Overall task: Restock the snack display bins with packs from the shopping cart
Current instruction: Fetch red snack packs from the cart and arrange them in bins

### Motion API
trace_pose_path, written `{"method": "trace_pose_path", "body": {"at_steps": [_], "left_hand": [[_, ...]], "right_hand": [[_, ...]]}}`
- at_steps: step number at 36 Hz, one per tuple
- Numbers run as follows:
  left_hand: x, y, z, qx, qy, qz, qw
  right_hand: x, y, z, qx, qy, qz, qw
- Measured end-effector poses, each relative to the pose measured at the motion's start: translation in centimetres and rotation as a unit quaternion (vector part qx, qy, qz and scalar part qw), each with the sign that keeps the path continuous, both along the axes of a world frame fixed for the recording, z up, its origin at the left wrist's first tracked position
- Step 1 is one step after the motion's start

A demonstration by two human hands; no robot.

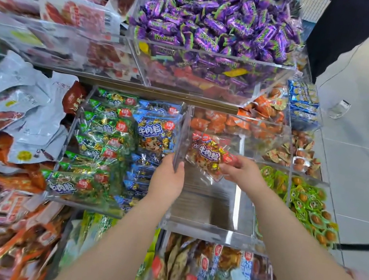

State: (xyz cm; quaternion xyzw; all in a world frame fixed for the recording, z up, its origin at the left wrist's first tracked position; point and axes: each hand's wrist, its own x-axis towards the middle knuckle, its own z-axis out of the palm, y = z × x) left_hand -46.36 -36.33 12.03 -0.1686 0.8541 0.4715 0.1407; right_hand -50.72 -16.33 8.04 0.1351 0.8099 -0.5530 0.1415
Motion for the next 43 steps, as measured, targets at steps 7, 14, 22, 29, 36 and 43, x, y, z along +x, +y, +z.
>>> {"method": "trace_pose_path", "body": {"at_steps": [7, 14, 22, 29, 36, 43], "left_hand": [[0.3, 0.1, -0.7, -0.02, 0.064, 0.009, 0.998], [0.2, 0.0, -1.8, -0.011, 0.069, 0.025, 0.997], [0.1, -0.1, -2.3, 0.002, 0.079, 0.031, 0.996], [0.2, -0.1, -2.5, 0.017, 0.09, 0.035, 0.995], [0.2, 0.1, -1.8, 0.013, 0.089, 0.04, 0.995], [1.3, 0.0, -0.3, 0.002, 0.117, 0.046, 0.992]], "right_hand": [[-3.8, -2.7, -2.3, 0.114, -0.019, -0.045, 0.992], [-2.0, -5.8, -4.3, 0.075, 0.009, -0.203, 0.976], [-2.6, -6.4, -6.9, 0.015, 0.002, -0.16, 0.987], [-2.9, -6.2, -7.4, 0.003, -0.006, -0.132, 0.991], [-1.3, -5.8, -5.9, 0.052, -0.065, -0.161, 0.983], [4.9, -4.2, -0.4, 0.029, -0.093, -0.103, 0.99]]}}
